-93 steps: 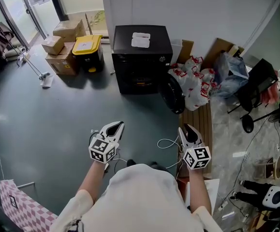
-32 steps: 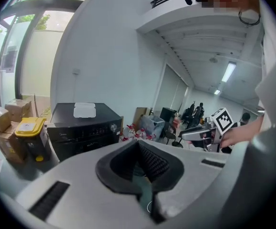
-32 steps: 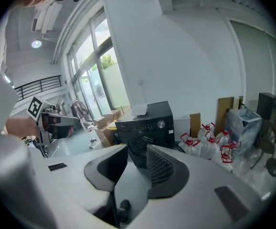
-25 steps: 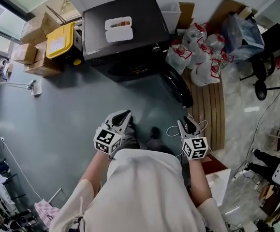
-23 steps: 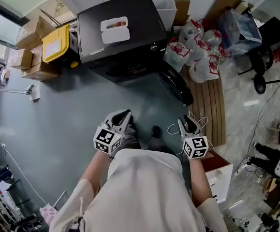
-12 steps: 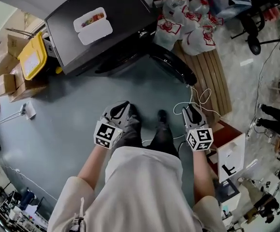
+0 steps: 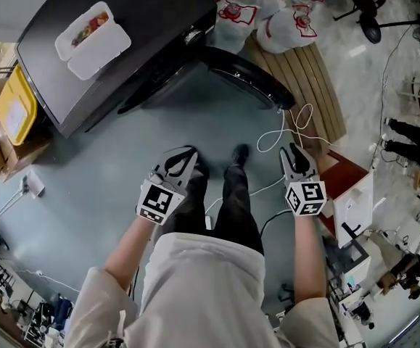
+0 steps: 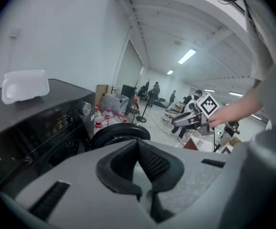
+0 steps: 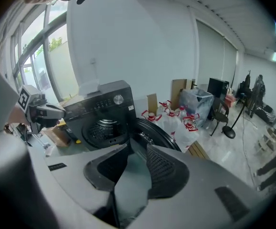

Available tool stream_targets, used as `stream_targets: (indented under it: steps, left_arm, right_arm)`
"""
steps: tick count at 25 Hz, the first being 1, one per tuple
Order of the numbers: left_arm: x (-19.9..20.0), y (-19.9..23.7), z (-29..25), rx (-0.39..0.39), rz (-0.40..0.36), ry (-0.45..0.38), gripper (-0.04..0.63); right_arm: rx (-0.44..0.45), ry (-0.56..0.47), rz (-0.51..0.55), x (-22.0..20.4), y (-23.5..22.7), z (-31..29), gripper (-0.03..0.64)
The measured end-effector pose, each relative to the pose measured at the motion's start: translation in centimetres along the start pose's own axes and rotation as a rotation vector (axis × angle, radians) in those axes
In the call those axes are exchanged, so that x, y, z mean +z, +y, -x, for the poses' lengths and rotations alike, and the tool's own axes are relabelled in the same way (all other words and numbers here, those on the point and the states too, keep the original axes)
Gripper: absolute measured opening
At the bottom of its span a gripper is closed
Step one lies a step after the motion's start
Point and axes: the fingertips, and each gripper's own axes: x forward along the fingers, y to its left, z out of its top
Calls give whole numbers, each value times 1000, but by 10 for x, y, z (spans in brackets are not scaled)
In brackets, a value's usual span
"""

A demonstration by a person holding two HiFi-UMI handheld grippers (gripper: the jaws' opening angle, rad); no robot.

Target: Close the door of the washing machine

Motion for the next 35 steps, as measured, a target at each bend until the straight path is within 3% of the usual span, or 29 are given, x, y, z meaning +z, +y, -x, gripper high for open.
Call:
stream_targets:
  steps: [6,12,15,28,31,35]
  left_arm:
    - [-26,7,-41,-43,9,20,9]
    - [-66,19,-84,-30,33,48,9]
    - [-88,28,-102,-3,85,65,9]
    - [-141,30,-208,10,122,82,9]
    - [-156,27,-228,28,189,101,9]
    - [-170,20,-248,20,166,105,9]
  right_arm:
    - [-28,60,-26,-35,-32,-49,141]
    - [-42,113,-33,-75,-76,-99,141]
    - [-49,140,-17,-89,-98,-120,146]
    - [-92,201,86,-130,-192,-197,154]
    - [-95,215,105,-140,-205,-210,161]
    - [-69,211,162,-144,-216,-218,164]
